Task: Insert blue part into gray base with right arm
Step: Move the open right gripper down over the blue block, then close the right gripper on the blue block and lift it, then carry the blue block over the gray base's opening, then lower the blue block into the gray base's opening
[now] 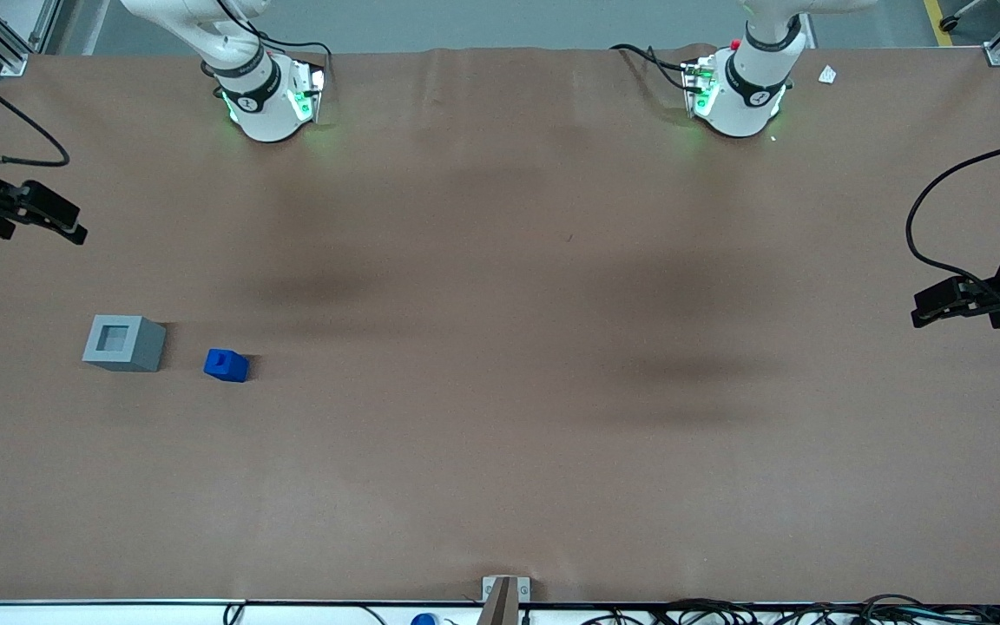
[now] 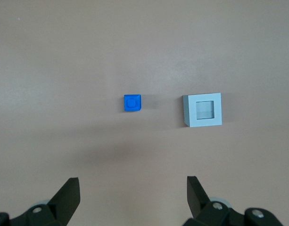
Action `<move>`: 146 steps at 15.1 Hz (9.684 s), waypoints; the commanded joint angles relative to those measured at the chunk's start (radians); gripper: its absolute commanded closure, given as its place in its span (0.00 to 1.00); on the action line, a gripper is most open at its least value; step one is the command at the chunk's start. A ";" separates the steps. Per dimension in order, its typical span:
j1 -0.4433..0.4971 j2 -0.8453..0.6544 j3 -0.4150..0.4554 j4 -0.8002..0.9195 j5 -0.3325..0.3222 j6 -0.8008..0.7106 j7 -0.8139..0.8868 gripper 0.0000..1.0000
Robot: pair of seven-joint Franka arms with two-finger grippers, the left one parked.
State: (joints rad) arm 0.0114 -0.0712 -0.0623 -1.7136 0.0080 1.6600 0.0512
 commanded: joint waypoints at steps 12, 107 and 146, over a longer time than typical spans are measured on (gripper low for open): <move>-0.001 0.160 0.006 -0.168 0.046 0.302 0.015 0.00; -0.312 0.332 0.001 -0.345 0.047 0.701 -0.416 0.77; -0.310 0.335 0.001 -0.370 0.058 0.692 -0.412 0.76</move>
State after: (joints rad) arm -0.2807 0.2796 -0.0759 -2.0546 0.0570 2.3424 -0.3511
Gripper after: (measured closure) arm 0.489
